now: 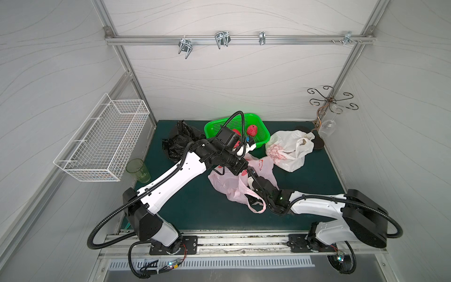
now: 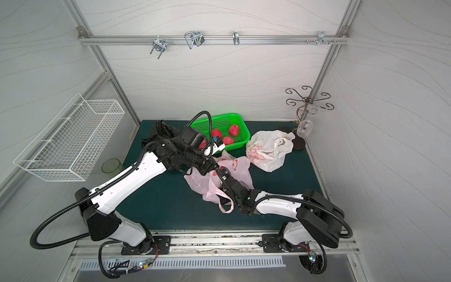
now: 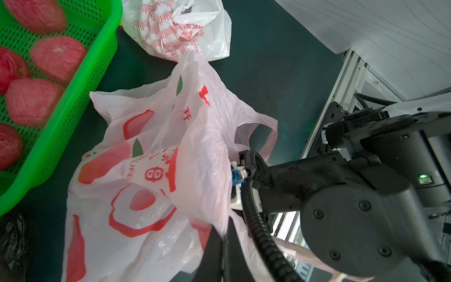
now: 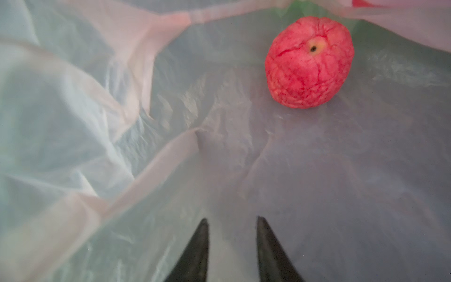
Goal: Untie the knot of a plastic bag & take out the apple
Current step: Pick up the apple from the plastic bag.
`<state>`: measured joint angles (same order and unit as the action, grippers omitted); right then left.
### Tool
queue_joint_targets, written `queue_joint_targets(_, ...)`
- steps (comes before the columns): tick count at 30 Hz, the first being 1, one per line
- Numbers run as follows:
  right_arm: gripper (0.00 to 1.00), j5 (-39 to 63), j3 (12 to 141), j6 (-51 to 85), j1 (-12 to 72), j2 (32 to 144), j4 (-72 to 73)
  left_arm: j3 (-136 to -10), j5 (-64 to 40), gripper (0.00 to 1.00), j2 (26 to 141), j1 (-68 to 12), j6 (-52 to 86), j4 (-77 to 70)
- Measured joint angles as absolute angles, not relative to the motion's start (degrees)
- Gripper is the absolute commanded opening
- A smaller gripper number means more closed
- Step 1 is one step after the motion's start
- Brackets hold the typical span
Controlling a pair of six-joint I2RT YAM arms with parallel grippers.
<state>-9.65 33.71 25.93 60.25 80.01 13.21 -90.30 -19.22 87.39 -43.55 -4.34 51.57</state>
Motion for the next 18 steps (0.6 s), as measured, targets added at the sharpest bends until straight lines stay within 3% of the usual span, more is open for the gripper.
queue_joint_targets(4,0.84,-10.83,33.30,26.15,60.27,84.14,20.23,-90.30,-20.27,0.00,87.48,-43.55,-4.32,51.55)
queue_joint_targets(13,0.81,-18.22,31.62,22.79,61.87,98.76,39.11,-90.13,-29.80,0.00,86.89,-43.29,-4.47,49.74)
queue_joint_targets(18,0.86,-25.54,32.01,19.88,63.05,100.66,44.10,-90.08,-34.00,0.00,85.14,-43.29,-5.06,49.52)
